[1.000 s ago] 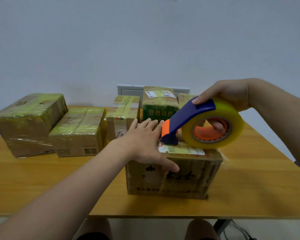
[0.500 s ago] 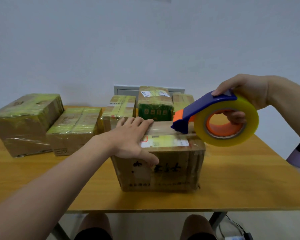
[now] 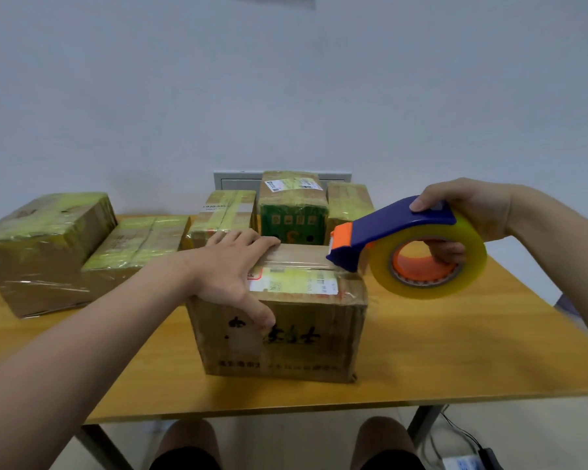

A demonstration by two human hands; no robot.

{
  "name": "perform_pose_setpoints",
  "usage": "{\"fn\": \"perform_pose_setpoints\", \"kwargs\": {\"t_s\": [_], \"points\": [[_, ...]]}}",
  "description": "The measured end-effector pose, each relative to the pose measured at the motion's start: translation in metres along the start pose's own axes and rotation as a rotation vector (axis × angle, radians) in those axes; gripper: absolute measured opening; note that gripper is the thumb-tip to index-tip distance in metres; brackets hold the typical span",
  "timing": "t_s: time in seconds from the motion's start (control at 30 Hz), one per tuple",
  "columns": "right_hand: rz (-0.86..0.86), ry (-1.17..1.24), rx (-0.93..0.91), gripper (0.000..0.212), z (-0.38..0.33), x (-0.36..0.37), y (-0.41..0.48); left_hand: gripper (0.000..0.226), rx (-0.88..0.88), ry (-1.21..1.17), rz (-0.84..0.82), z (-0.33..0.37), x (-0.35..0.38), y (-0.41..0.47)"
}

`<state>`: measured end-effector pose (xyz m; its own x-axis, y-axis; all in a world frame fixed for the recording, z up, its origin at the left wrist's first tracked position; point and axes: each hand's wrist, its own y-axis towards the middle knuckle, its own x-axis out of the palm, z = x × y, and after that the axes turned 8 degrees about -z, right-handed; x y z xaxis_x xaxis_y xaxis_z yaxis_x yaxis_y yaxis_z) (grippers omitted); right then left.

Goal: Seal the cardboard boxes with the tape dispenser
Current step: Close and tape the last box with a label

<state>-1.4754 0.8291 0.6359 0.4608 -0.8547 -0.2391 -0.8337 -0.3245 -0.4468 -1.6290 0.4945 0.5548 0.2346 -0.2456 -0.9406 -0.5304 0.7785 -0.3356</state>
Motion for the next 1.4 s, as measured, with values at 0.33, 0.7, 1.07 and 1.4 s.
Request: {"fn": "perform_pose_setpoints", "kwargs": {"t_s": [0.33,0.7,1.07,1.4], "points": [[0.016,0.033,-0.019,0.045,0.013,0.007,0.022,0.159,-0.081,-0.077,-0.022,0.028,-0.016,0.015],[0.025,0.037,-0.027,0.025,0.014,-0.004,0.012,0.131,0.067,0.003,0.175,0.062,0.004,0.043],[0.002,0.054,0.008,0.054,0.047,-0.019,-0.015,0.136,0.025,0.007,0.1,0.066,0.004,0.043],[0.047,0.055,0.064,0.048,0.055,-0.009,0.002,0.145,0.008,0.047,0.024,0.08,-0.005,0.042]]}}
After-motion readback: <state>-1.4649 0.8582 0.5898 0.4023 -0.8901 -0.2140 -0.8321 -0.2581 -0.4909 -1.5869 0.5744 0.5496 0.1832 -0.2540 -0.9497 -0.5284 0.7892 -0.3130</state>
